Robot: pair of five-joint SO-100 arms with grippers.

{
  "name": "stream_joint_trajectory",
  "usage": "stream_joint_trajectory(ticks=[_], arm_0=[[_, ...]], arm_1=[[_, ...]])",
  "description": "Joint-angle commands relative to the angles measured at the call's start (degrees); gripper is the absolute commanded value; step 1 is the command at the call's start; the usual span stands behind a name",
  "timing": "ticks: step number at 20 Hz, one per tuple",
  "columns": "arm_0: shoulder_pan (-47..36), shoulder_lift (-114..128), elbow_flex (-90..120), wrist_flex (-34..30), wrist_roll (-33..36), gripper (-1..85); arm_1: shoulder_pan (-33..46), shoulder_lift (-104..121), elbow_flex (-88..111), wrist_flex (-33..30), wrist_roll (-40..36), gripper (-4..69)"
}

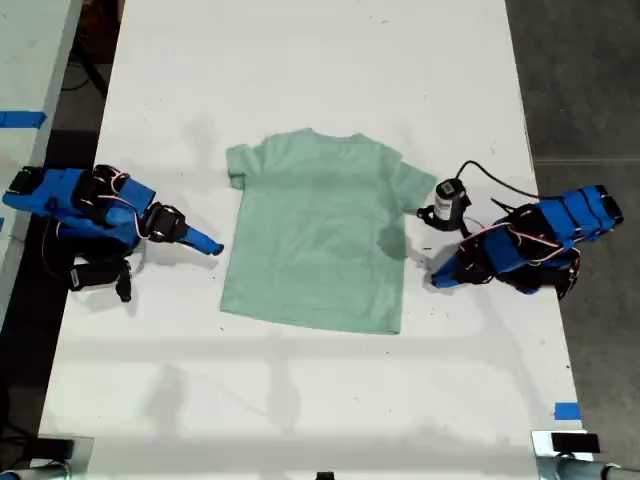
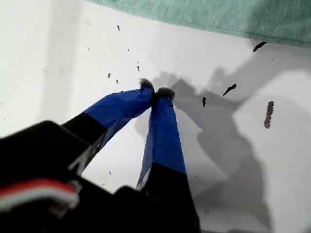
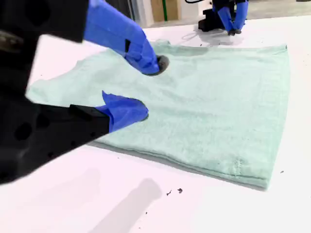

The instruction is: Fold t shirt

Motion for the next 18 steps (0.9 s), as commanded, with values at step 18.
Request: stream_joint_trajectory(ticks=[18], arm_0=[[-12.1, 0.6, 2.3, -1.8, -6.1, 13.2]], arm_1=[[12.7, 0.6, 3.3, -5.9, 51.4, 5.2]])
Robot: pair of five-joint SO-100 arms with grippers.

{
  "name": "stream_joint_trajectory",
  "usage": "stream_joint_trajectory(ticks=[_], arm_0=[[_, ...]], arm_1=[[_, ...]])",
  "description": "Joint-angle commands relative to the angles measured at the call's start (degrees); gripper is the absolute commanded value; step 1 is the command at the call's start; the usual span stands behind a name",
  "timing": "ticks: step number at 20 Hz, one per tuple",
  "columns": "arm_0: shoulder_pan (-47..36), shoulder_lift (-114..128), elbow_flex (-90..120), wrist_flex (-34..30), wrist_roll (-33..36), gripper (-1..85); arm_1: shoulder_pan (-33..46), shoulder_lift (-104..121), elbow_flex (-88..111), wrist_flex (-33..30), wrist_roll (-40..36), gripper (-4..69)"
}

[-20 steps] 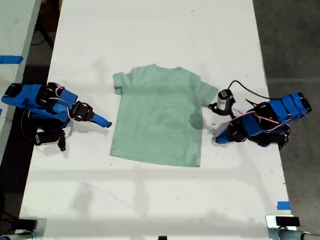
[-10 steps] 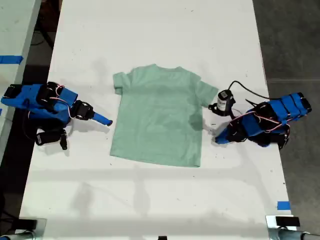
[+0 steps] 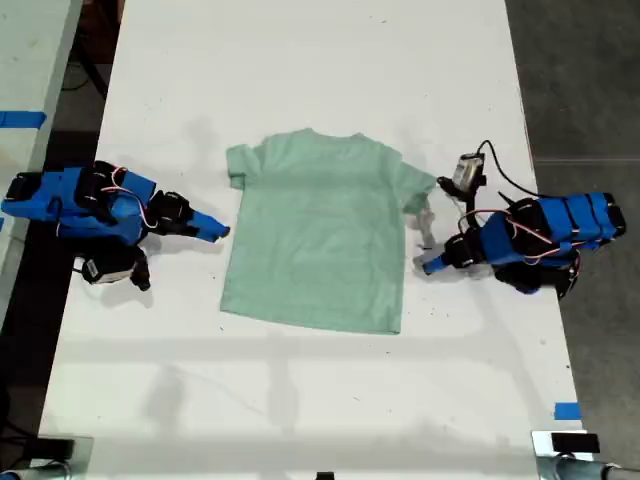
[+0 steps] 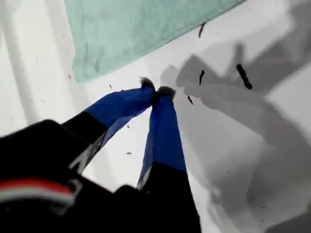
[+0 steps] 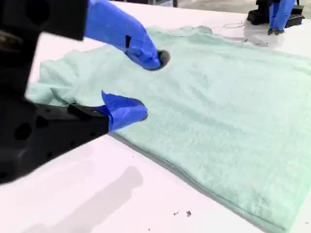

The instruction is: Fold t shirt

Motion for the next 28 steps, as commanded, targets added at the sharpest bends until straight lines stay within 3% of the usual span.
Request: stream_joint_trajectory(ticks=[1, 2, 4, 5, 7, 8, 9, 11, 12, 13, 18, 22, 25, 28], arm_0=[[-8.2, 0.6, 2.3, -2.8, 5.3, 1.0], [-10.1, 0.6, 2.3, -2.2, 1.2, 2.6], [-11.6, 0.6, 2.3, -2.3, 1.8, 22.4], [-13.4, 0.6, 2.3, -3.0, 4.6, 26.0], [-18.5, 0.6, 2.3, -3.0, 7.7, 14.8], [-22.1, 0.6, 2.3, -1.9, 7.7, 7.0], [-25.3, 0.6, 2.3, 0.2, 4.9, -0.2], [-26.5, 0.6, 2.3, 0.1, 4.8, 0.2], [-26.5, 0.6, 2.3, 0.1, 4.8, -0.2], [-25.8, 0.6, 2.3, 0.1, 4.6, -0.2], [-25.2, 0.6, 2.3, 0.1, 4.3, -0.2], [-24.4, 0.6, 2.3, 0.1, 4.2, -0.2], [-24.4, 0.6, 2.3, 0.1, 4.2, -0.2], [-24.1, 0.6, 2.3, 0.1, 4.2, -0.2]], arm_1=[[1.6, 0.7, 1.8, -5.8, -0.4, 3.2], [2.7, 0.7, 1.9, -7.5, -10.0, 0.4], [12.7, 0.7, 1.1, -13.7, -10.9, 0.8], [19.2, 0.2, -2.9, -8.9, -10.5, 0.9], [36.0, -9.4, -15.3, 3.1, -17.1, 1.5], [43.9, -16.8, -20.6, 4.1, -21.9, 3.2], [50.3, -25.0, -24.3, 3.2, -26.0, 11.6], [61.0, -41.3, -29.6, -2.2, -31.6, 24.0], [65.2, -47.1, -30.4, -5.9, -30.8, 28.6], [68.4, -51.4, -30.8, -10.4, -31.8, 29.6], [67.6, -71.1, -29.8, -31.7, -26.9, 32.8], [63.0, -75.5, -30.2, -41.0, -22.0, 28.5], [59.5, -75.8, -28.5, -46.0, -17.8, 19.8], [56.2, -75.3, -26.0, -48.7, -15.5, 1.1]])
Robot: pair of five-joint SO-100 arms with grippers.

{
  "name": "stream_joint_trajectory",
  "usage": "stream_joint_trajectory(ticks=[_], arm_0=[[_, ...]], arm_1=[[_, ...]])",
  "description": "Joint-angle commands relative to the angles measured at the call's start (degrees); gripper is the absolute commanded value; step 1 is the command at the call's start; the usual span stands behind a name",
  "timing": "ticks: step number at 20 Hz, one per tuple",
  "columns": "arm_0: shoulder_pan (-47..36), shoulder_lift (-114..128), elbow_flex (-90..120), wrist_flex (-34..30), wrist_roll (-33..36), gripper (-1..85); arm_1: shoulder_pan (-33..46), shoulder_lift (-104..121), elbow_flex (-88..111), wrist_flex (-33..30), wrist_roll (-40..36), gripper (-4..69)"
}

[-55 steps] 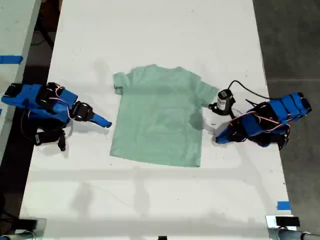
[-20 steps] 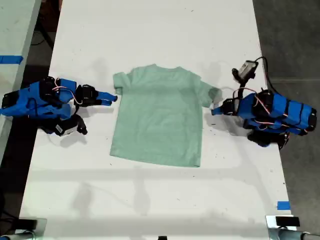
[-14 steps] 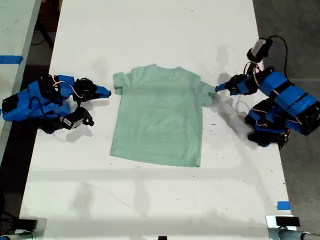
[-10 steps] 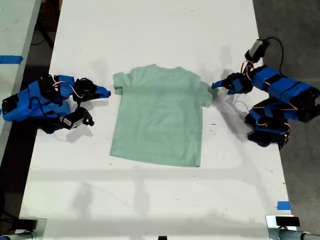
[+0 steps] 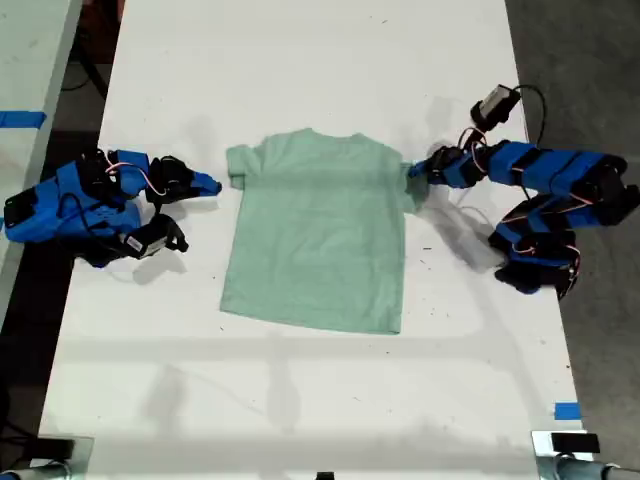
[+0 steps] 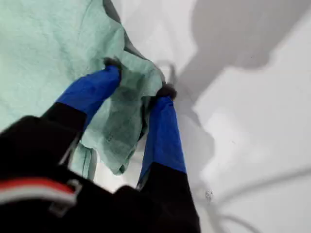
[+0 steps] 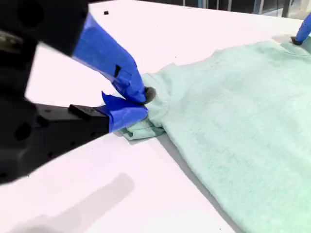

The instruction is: Fold t shirt

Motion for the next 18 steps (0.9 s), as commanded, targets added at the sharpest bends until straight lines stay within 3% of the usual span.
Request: stream_joint_trajectory(ticks=[1, 10, 12, 18], arm_0=[[1.2, 0.4, 2.3, 0.1, -1.0, -0.2], [1.1, 0.4, 2.3, 0.1, -1.3, -0.2], [0.9, 0.4, 2.3, 0.1, -1.3, -0.2], [1.3, 0.4, 2.3, 0.1, -1.7, -0.2]], arm_1=[[-3.1, 1.7, 0.8, -2.4, 2.1, 1.1], [0.5, 14.0, -19.3, 21.7, -7.7, 1.2], [-4.4, 12.5, -24.3, 20.8, -7.7, 1.2], [-19.4, -6.4, -30.9, 4.7, -4.8, 1.2]])
